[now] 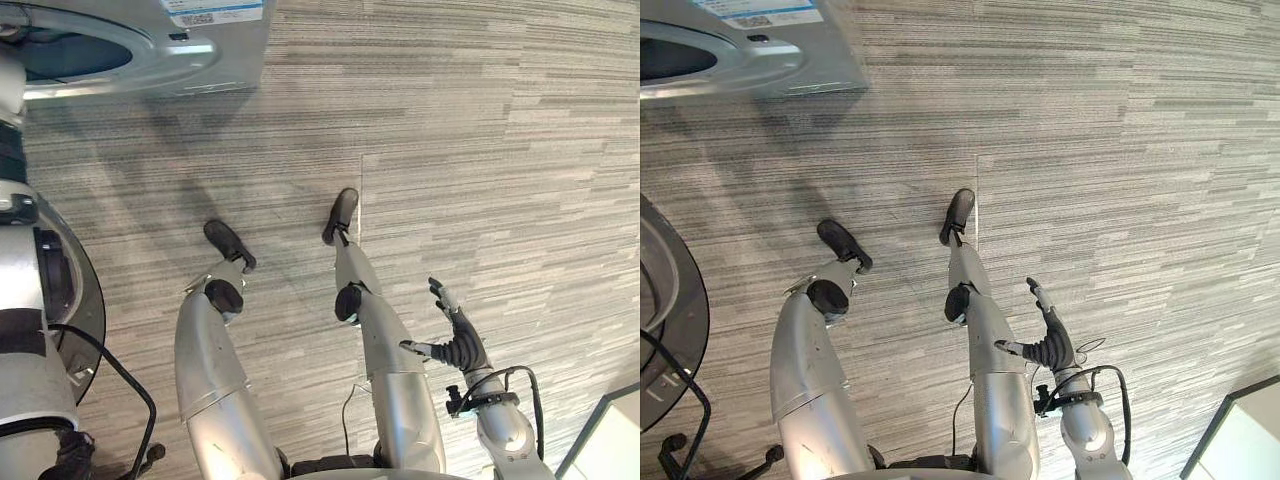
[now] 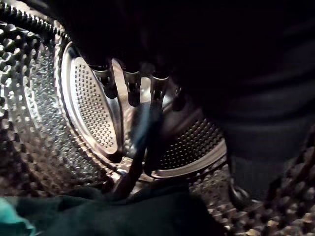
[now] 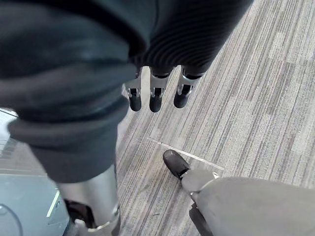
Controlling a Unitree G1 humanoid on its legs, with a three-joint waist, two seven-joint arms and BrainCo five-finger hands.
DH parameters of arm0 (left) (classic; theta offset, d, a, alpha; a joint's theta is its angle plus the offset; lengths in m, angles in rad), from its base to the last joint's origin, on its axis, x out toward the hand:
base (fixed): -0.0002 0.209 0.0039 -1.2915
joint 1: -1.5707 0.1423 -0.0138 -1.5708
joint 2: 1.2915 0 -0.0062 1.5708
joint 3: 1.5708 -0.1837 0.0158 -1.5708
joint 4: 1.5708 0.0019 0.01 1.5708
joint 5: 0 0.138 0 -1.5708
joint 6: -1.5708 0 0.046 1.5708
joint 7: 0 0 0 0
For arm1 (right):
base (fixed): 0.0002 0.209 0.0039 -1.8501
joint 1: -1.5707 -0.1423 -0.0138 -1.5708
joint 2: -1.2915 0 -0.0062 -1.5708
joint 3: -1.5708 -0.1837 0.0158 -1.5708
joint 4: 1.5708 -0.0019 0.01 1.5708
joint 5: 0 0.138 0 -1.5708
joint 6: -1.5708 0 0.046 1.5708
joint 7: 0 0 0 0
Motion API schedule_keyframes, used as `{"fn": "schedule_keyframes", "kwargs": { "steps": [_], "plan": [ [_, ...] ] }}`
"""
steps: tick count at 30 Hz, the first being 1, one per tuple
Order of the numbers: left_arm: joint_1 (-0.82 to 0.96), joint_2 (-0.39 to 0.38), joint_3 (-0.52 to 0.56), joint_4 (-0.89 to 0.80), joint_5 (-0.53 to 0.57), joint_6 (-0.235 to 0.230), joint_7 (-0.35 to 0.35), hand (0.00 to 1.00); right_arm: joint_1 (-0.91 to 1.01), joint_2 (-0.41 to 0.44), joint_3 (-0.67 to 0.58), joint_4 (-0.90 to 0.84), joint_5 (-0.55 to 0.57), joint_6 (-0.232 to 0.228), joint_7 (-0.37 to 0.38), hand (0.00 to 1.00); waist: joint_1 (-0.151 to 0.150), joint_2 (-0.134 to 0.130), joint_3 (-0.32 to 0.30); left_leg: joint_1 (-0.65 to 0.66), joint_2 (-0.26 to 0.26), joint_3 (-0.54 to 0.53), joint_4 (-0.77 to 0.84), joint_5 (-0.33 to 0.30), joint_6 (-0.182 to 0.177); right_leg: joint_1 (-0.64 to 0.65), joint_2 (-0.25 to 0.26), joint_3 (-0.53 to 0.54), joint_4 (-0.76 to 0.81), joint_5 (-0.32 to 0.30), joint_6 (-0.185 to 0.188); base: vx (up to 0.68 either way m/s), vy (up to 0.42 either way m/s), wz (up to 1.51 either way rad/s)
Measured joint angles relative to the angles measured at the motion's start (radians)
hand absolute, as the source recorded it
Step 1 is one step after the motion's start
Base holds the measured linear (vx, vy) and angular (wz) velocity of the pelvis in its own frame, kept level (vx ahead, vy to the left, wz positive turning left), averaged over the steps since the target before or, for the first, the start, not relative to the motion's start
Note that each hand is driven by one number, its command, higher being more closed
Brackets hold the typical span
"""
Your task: Pick up the laundry basket with both hands and put the clothes into the washing machine.
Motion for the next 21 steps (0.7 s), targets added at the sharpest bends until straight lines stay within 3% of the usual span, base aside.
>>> {"fn": "schedule_keyframes", "kwargs": {
  "steps": [3, 6, 9, 12, 18, 21],
  "plan": [
    [0.032, 0.015, 0.153, 0.000, -0.061, 0.022, -0.026, 0.00, 0.017, -0.008, 0.003, 0.008, 0.001, 0.026, 0.025, 0.00, -0.014, -0.001, -0.001, 0.004, 0.012, 0.019, 0.001, -0.005, 0.001, -0.001, 0.008, 0.011, -0.018, -0.010, 0.022, -0.01, -0.051, -0.13],
    [0.070, 0.027, 0.268, 0.000, -0.106, 0.043, -0.008, 0.00, 0.048, -0.063, 0.027, 0.018, 0.004, 0.038, 0.049, 0.00, -0.015, -0.001, -0.001, 0.013, 0.031, 0.030, 0.004, -0.009, -0.013, -0.001, 0.016, 0.007, -0.021, -0.016, 0.030, -0.01, -0.061, -0.21],
    [0.103, 0.039, 0.381, -0.003, -0.122, 0.049, -0.002, 0.00, 0.060, -0.099, 0.042, 0.017, 0.009, 0.038, 0.071, 0.00, -0.014, -0.001, -0.001, 0.013, 0.053, 0.030, 0.021, -0.011, -0.021, -0.001, 0.035, 0.009, -0.021, -0.009, 0.020, 0.01, -0.070, -0.23],
    [0.143, 0.039, 0.426, -0.064, -0.134, 0.050, 0.008, 0.00, 0.060, -0.100, 0.046, 0.018, 0.009, 0.034, 0.087, 0.00, -0.015, -0.001, -0.001, 0.013, 0.066, 0.027, 0.024, -0.009, -0.026, -0.001, 0.042, 0.008, -0.020, 0.002, 0.003, 0.02, -0.050, -0.08],
    [0.272, 0.002, 0.539, -0.122, -0.242, 0.030, 0.064, 0.00, 0.058, -0.101, 0.053, 0.017, 0.009, 0.032, 0.088, 0.00, -0.013, -0.002, -0.001, 0.043, 0.072, 0.026, 0.023, -0.011, -0.028, 0.021, 0.047, 0.015, -0.012, -0.008, 0.005, 0.00, -0.028, -0.02],
    [0.469, -0.069, 0.647, -0.120, -0.372, -0.025, 0.065, 0.00, 0.056, -0.103, 0.058, 0.034, 0.009, 0.025, 0.084, 0.00, -0.011, -0.004, -0.006, 0.124, 0.074, 0.029, 0.009, -0.020, -0.045, 0.081, 0.053, 0.024, 0.001, -0.041, -0.001, 0.01, -0.045, 0.02]
  ]
}}
